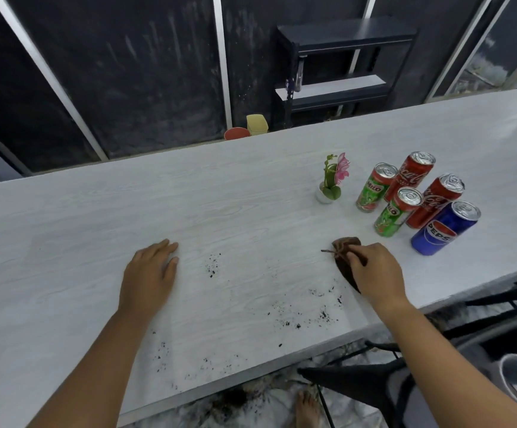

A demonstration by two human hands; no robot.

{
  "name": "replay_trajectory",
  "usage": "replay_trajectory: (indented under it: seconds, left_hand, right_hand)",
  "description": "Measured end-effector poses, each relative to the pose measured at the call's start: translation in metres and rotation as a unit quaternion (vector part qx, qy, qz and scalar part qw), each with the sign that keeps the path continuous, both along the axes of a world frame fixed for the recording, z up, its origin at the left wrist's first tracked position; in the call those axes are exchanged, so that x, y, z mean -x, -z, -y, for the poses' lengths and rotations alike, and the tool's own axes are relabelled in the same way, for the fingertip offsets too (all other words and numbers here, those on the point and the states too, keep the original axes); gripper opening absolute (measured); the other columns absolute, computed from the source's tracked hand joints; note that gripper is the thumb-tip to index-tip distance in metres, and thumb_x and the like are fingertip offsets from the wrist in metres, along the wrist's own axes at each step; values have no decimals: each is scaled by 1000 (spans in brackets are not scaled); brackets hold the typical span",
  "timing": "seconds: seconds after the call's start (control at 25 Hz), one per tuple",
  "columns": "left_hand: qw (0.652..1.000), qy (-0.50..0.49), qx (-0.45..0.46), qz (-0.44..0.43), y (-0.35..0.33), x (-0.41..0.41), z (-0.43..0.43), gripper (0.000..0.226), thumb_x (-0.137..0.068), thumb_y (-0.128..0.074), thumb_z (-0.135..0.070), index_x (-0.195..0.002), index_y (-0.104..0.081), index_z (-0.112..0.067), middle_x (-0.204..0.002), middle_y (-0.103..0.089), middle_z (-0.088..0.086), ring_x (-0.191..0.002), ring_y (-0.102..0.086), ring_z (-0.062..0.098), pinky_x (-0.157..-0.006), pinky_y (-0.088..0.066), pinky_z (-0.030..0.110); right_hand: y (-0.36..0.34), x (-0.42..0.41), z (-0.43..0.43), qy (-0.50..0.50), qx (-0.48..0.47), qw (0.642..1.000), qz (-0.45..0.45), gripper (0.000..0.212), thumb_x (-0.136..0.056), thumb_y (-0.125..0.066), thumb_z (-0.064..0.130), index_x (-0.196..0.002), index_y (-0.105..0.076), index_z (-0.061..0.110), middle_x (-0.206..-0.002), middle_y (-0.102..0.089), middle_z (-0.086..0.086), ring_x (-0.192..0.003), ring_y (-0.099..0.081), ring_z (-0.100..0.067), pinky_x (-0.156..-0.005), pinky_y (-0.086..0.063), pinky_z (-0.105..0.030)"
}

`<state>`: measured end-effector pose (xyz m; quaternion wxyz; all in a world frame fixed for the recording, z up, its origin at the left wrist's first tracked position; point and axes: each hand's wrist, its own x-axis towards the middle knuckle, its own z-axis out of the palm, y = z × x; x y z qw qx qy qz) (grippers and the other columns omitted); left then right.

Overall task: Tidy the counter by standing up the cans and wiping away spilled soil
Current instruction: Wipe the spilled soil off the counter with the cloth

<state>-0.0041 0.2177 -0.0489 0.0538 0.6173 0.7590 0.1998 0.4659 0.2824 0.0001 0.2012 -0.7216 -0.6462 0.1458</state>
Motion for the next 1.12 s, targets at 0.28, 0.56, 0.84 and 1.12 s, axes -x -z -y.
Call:
replay_trajectory:
  seconds: [0.28, 0.56, 0.84, 1.12]
  left_hand:
    - [1000, 11, 6, 23, -1, -7, 43, 40, -109, -60, -24, -149, -66, -22, -158, -59, 1, -146, -51, 30, -122, -36, 44]
    - [998, 27, 12, 62, -7, 8, 71, 38, -108, -61, -19, -144, -70, -25, -154, -62, -5, -144, -50, 22, -122, -40, 42]
    - [999, -15, -23, 40, -6, 44, 115, 36, -105, -62, -9, -133, -75, -27, -143, -67, -3, -135, -53, 24, -114, -45, 44]
    - [997, -9, -74, 3, 9, 57, 152, 43, -103, -57, -4, -139, -73, -21, -147, -65, 2, -136, -55, 27, -115, -47, 45]
  right_hand:
    - [10, 69, 50, -116, -3, 992, -58, 25, -102, -70, 22, -125, -80, 19, -100, -65, -1, -88, -61, -17, -76, -47, -24]
    - [-24, -4, 40, 7, -62, 993, -98, 23, -99, -73, 23, -120, -82, 17, -105, -70, -5, -92, -60, -19, -85, -45, -29]
    - [9, -7, 72, -2, -11, 1000, 5, 31, -103, -69, 28, -129, -77, 15, -105, -64, -5, -91, -66, -28, -78, -45, -29]
    - [17, 83, 108, -57, -31, 997, -32, 27, -100, -72, 27, -123, -79, 16, -101, -66, -2, -83, -67, -23, -73, -45, -25]
